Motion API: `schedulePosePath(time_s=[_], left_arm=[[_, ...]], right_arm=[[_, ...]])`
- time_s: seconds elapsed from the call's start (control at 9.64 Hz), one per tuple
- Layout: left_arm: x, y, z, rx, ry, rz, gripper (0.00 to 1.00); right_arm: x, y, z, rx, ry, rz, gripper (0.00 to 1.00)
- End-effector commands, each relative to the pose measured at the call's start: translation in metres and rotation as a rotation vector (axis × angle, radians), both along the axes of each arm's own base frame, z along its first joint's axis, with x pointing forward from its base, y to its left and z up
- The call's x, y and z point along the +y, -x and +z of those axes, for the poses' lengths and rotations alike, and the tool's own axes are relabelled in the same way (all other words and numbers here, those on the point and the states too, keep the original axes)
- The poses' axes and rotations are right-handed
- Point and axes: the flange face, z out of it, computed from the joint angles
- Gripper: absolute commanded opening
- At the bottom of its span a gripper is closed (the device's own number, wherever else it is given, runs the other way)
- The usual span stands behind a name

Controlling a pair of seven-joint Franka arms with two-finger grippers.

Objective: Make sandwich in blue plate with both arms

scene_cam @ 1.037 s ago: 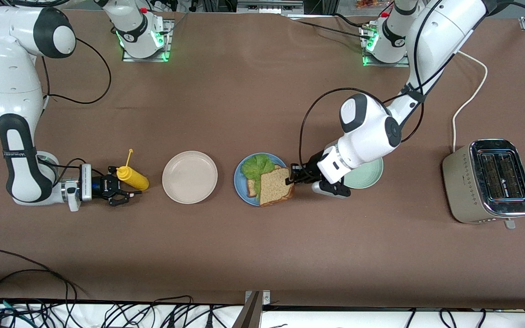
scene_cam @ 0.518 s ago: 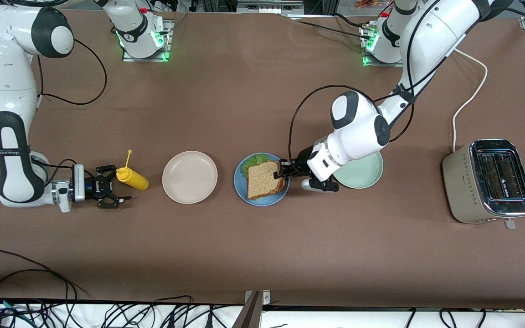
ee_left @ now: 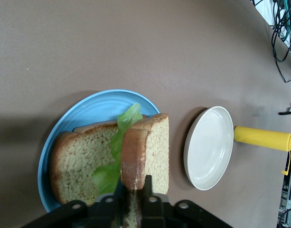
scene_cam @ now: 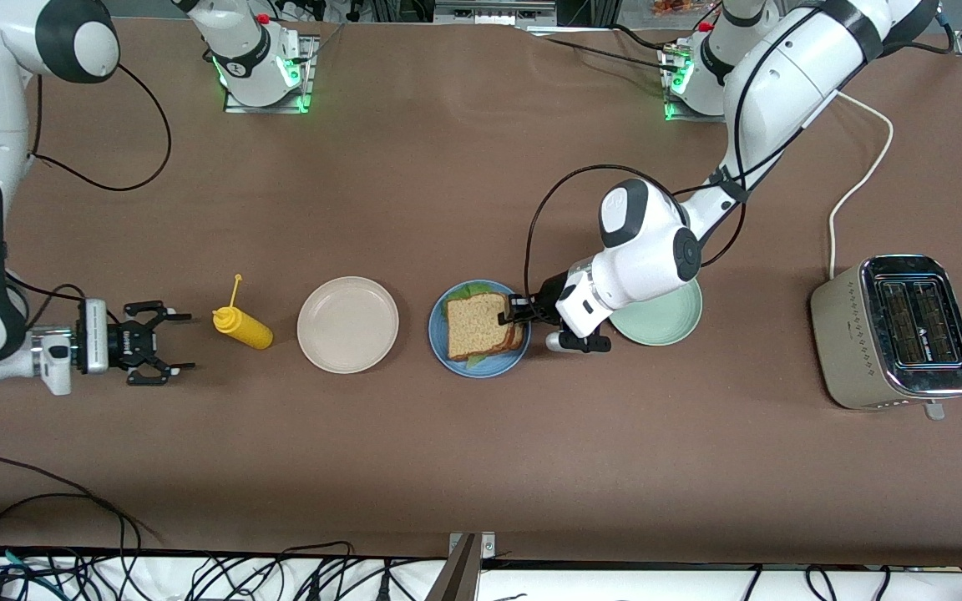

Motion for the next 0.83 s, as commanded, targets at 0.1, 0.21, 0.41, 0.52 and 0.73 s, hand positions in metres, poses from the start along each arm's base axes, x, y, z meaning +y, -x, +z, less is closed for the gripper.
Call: schedulePosePath(time_s=[0.1, 0.21, 0.41, 0.52, 0.73], left_arm=[[0.0, 0.0, -0.004, 0.017, 0.016, 0.014, 0.67], [0.002, -0.001, -0.002, 0.014, 0.014, 0.018, 0.72], [0.003, 0.001, 0.001, 0.008, 0.007, 0.013, 0.81], [0.004, 0.002, 0.004, 0.002, 0.001, 0.01, 0.85], [0.01, 0.003, 0.013, -0.017, -0.019, 0.01, 0.98]], right_arm=[[-0.009, 0.0, 0.098, 0.146, 0.284, -0.127, 1.0], [-0.011, 0.001, 0.121, 0.181, 0.358, -0.177, 1.0], [-0.007, 0.002, 0.16, 0.24, 0.487, -0.28, 1.0], [0.001, 0.006, 0.184, 0.282, 0.571, -0.355, 1.0], [0.027, 0.015, 0.219, 0.376, 0.698, -0.523, 1.0]])
